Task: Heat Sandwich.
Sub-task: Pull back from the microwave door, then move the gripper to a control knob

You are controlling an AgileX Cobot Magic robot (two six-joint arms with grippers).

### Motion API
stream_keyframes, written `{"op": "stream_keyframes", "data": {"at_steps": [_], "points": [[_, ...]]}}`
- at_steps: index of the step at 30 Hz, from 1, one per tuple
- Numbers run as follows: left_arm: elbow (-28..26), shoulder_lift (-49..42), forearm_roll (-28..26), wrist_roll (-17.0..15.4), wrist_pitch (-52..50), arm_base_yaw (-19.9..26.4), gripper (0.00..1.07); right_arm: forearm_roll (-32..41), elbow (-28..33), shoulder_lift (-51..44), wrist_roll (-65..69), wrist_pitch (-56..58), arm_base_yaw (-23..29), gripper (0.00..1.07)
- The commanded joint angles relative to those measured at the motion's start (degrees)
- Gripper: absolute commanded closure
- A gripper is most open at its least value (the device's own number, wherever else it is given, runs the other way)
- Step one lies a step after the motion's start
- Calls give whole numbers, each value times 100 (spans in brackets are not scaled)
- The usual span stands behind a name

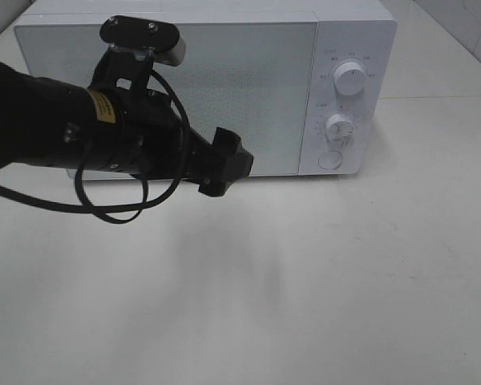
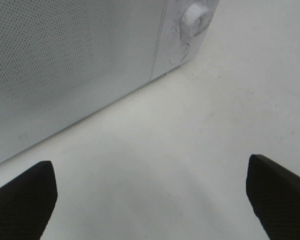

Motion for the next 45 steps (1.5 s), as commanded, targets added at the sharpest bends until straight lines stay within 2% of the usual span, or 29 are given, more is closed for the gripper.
{"op": "stream_keyframes", "data": {"at_steps": [1, 2, 6, 10, 11, 14, 16, 17, 21, 23, 25, 26, 30, 32, 33, 38, 45], "points": [[34, -327, 183, 103, 819, -29, 9, -11, 6, -149, -57, -34, -46, 31], [34, -493, 321, 97, 1358, -29, 9, -11, 6, -149, -57, -34, -46, 31], [34, -693, 447, 86, 1891, -6, 9, -11, 6, -149, -57, -34, -46, 31], [34, -882, 476, -11, 2475, 246, 9, -11, 6, -149, -57, -34, -46, 31], [34, -968, 435, -11, 2779, 487, 9, -11, 6, -149, -57, -34, -46, 31], [34, -1037, 407, -11, 3014, 745, 9, -11, 6, -149, -57, -34, -46, 31], [34, -1175, 321, -11, 3277, 1175, 9, -11, 6, -149, -57, -34, -46, 31], [34, -1175, 321, -11, 3277, 1175, 9, -11, 6, -149, -57, -34, -46, 31], [34, -1444, 264, -6, 3655, 1925, 9, -11, 6, -149, -57, -34, -46, 31], [34, -1484, 264, -6, 3724, 2051, 9, -11, 6, -149, -57, -34, -46, 31], [34, -1696, 264, 0, 3994, 2521, 9, -11, 6, -149, -57, -34, -46, 31], [34, -1696, 264, 0, 3994, 2521, 9, -11, 6, -149, -57, -34, -46, 31], [34, -2045, 264, 6, 4463, 3163, 9, -11, 6, -149, -57, -34, -46, 31], [46, -2126, 264, 6, 4532, 3289, 9, -11, 6, -149, -57, -34, -46, 31], [103, -2303, 275, 11, 4612, 3541, 9, -11, 6, -149, -57, -34, -46, 31], [430, -2790, 264, 11, 4819, 3988, 9, -11, 6, -149, -57, -34, -46, 31], [865, -3581, 223, 11, 5162, 4120, 9, -11, 6, -149, -57, -34, -46, 31]]}}
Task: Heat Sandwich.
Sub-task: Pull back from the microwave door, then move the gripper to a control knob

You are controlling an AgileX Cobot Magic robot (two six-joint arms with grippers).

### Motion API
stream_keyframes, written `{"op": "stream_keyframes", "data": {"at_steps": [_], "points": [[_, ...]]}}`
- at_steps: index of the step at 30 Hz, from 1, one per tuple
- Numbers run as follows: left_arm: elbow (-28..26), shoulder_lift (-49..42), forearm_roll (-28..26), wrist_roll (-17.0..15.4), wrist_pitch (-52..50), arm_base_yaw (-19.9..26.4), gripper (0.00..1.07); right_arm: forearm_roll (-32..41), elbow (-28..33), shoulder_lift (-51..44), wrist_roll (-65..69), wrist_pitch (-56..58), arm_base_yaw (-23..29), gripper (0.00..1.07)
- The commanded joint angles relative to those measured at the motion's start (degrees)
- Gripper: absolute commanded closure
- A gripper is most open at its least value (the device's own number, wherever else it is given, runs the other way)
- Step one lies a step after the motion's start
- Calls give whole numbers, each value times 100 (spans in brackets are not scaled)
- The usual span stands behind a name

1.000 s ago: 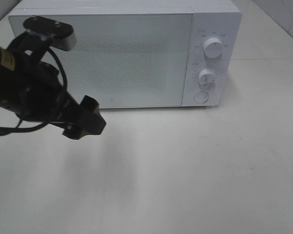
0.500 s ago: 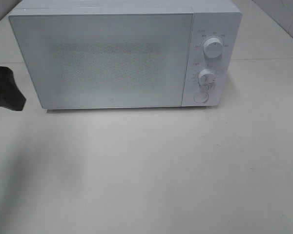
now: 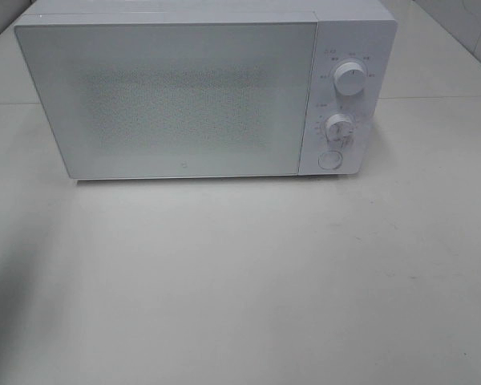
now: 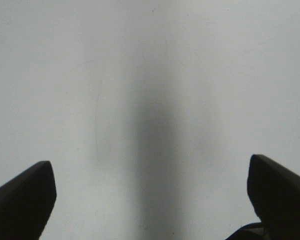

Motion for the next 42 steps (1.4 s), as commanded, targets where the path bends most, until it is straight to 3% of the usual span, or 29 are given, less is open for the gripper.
{"op": "stream_keyframes", "data": {"at_steps": [1, 9, 17, 34, 42], "points": [[229, -498, -120, -23, 264, 17, 9, -11, 6, -149, -57, -34, -46, 31], [659, -1684, -17, 6, 1089, 17, 9, -11, 6, -149, -57, -34, -46, 31], [1450, -2395, 160, 6, 877, 17, 9, -11, 6, -149, -57, -34, -46, 31], [1444, -2699, 166, 6, 877, 17, 9, -11, 6, -149, -57, -34, -46, 31], [1444, -3770, 166, 0, 871, 418, 9, -11, 6, -149, -57, -34, -46, 31]]}}
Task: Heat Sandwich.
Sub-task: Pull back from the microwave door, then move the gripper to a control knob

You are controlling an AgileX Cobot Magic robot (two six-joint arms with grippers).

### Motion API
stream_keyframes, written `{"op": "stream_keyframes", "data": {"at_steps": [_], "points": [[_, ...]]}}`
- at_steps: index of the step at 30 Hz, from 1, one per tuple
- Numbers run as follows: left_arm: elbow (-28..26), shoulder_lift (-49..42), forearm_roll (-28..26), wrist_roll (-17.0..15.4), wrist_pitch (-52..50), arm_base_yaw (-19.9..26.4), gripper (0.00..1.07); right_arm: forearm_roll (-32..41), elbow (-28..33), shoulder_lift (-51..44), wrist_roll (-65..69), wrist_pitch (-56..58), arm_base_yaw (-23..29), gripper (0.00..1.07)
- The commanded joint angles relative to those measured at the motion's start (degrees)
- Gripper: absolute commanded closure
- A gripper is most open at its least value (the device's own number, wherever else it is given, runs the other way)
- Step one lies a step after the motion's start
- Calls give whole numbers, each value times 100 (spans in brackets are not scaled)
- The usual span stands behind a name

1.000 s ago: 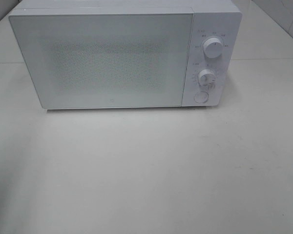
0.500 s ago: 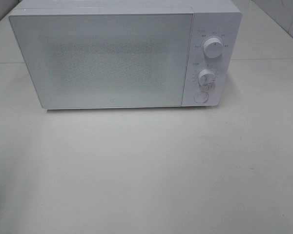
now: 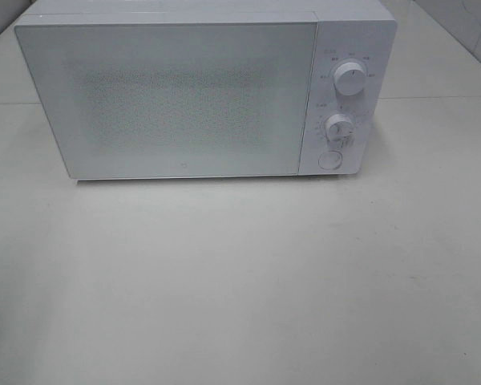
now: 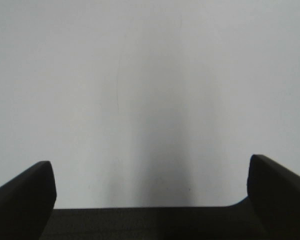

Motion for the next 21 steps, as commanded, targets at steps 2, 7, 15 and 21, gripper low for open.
{"op": "stream_keyframes", "data": {"at_steps": [2, 7, 15, 21], "points": [[23, -745, -23, -11, -46, 80, 9, -11, 6, -149, -57, -34, -46, 31], [23, -1627, -23, -11, -46, 80, 9, -11, 6, -149, -57, -34, -46, 31], [23, -2722, -23, -11, -52, 80, 9, -11, 6, -149, -57, -34, -46, 31], [23, -2750, -34, -11, -52, 80, 9, -11, 6, -149, -57, -34, -46, 31]]}}
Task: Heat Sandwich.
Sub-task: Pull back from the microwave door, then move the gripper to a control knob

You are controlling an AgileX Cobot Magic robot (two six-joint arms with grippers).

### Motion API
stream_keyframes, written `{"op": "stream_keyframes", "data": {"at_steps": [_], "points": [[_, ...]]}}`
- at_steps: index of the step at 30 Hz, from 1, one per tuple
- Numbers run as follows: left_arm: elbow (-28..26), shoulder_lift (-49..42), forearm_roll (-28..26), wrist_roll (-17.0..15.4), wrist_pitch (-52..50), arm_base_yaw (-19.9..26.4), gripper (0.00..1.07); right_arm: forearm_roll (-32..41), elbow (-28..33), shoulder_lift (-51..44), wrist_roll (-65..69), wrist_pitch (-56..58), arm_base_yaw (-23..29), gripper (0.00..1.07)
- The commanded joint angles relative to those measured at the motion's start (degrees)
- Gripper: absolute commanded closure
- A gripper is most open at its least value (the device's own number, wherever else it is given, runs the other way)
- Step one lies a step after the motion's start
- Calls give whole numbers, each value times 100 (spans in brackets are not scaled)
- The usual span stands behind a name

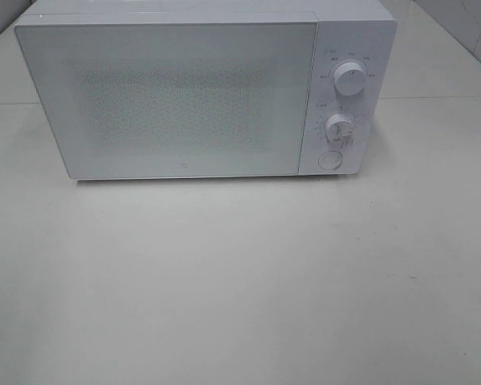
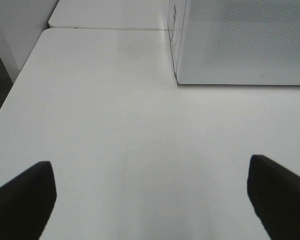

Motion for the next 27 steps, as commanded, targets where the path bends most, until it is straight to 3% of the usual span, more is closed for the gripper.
{"op": "stream_keyframes", "data": {"at_steps": [1, 27], "points": [[23, -160, -34, -11, -40, 17, 9, -11, 6, -149, -40, -34, -46, 31], [23, -155, -34, -11, -40, 17, 9, -11, 6, -149, -40, -34, -46, 31]]}}
